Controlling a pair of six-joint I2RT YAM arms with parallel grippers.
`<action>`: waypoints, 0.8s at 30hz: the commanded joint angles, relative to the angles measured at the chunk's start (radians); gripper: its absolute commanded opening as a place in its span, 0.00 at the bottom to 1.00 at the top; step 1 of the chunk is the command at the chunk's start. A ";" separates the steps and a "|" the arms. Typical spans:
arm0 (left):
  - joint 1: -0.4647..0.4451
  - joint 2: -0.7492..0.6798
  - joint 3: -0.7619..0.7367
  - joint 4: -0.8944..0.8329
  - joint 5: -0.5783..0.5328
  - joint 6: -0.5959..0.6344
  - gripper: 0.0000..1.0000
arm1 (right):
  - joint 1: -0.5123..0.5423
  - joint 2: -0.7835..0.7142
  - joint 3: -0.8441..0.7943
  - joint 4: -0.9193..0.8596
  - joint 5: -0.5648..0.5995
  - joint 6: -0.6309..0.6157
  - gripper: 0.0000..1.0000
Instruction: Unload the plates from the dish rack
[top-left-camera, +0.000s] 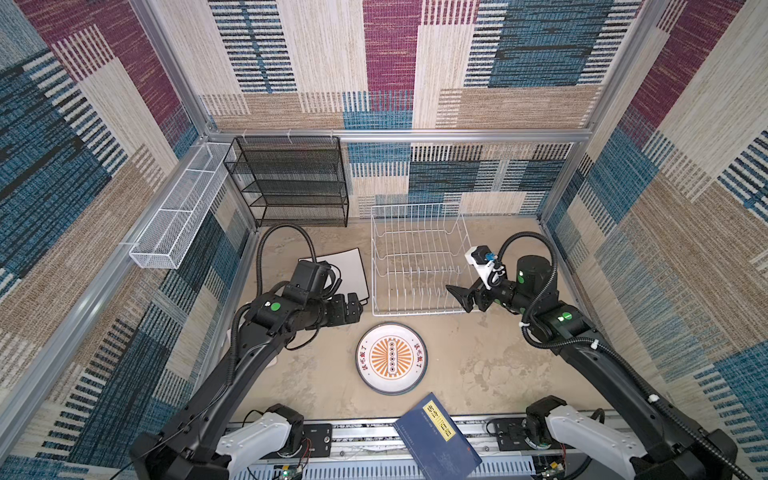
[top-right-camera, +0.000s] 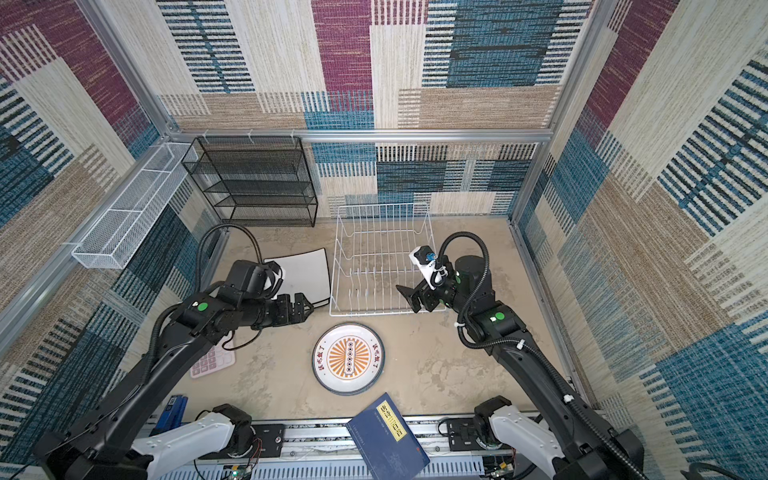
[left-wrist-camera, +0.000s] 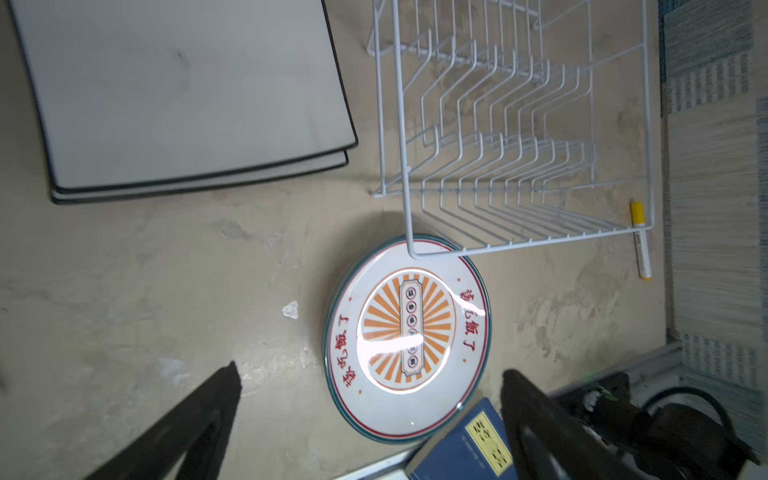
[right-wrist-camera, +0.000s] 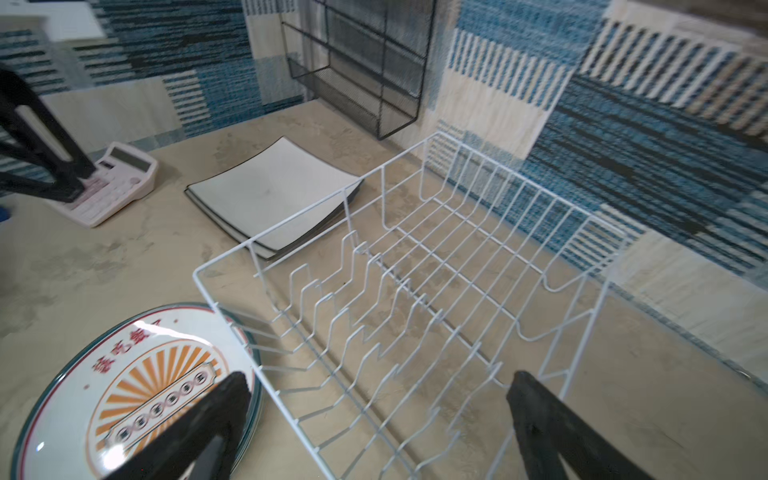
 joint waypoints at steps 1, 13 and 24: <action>0.000 -0.078 -0.044 0.053 -0.231 0.111 0.99 | -0.021 -0.049 -0.077 0.214 0.272 0.106 0.99; 0.002 -0.314 -0.609 0.867 -0.622 0.332 1.00 | -0.227 -0.210 -0.527 0.645 0.417 0.277 0.99; 0.023 0.025 -0.794 1.425 -0.744 0.514 1.00 | -0.300 -0.064 -0.750 1.033 0.462 0.275 0.99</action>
